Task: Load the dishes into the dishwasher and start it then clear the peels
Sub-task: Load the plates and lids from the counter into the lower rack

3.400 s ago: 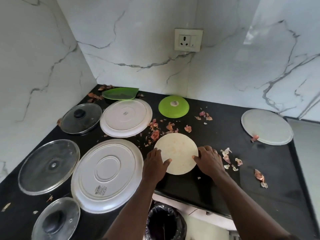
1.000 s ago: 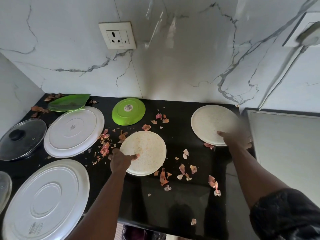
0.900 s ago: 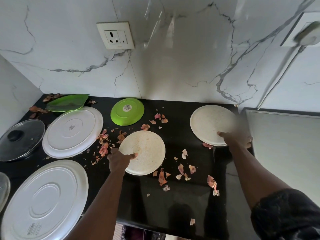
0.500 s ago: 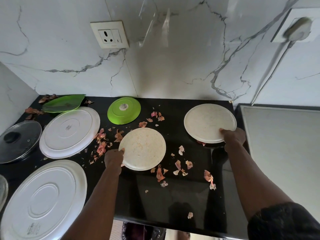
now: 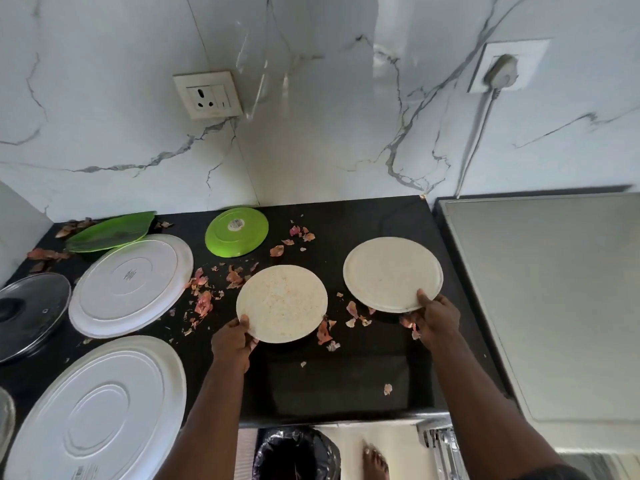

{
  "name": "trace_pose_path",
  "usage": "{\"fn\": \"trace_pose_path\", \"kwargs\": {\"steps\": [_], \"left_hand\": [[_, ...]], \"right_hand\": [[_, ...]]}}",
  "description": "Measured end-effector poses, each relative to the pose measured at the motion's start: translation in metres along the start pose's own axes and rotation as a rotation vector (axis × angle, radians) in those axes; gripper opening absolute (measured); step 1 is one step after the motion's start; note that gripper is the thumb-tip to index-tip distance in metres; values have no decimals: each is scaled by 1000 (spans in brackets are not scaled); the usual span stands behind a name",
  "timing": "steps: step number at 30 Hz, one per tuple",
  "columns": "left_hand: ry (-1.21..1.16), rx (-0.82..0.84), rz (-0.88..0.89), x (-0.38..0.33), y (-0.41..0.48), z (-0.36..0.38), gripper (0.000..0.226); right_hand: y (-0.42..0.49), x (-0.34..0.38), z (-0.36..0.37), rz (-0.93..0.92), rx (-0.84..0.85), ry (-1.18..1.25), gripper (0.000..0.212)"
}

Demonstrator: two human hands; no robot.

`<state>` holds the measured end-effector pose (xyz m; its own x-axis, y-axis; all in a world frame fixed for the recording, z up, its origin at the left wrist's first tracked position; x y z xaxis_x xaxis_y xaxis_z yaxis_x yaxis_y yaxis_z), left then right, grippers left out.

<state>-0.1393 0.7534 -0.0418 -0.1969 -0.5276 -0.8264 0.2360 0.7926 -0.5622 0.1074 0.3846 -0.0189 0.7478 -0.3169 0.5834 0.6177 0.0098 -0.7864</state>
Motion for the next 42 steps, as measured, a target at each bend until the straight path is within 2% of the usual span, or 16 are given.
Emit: {"fn": "trace_pose_path", "kwargs": {"steps": [2,7,10,15,23,28,32,38,42], "left_hand": [[-2,43,36,4,-2,-10,41],[147,105,169,8,0,-45,39],[183,160,231,6,-1,-59,44],[74,248,233,13,-13,-70,45],[33,345,220,34,-64,-53,46],[45,519,211,60,-135,-14,47],[37,579,184,80,-171,-1,45],[122,745,193,152,-274,32,44],[177,784,146,212,-334,38,47]], "right_hand": [[-12,-15,-15,-43,-30,-3,14],[-48,-40,-41,-156,-85,34,34],[-68,-51,-53,-200,-116,29,30],[-101,-74,-71,-221,-85,103,26],[-135,-98,-131,-251,16,262,35],[-157,-101,-211,-273,13,339,43],[-176,-106,-264,-270,11,322,41],[-206,-125,-415,-235,-44,416,44],[-221,-141,-508,-206,-106,468,42]]}}
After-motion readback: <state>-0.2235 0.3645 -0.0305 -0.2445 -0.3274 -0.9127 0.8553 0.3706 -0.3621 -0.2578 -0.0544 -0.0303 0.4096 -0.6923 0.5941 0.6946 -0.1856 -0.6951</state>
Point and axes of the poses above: each hand's wrist, its own y-axis towards the middle knuckle, its own z-axis out of the palm, x = y × z, the point moved 8 cm from there along y, towards the middle knuckle, and after that the axes turned 11 degrees about z, right-handed, at the moved point
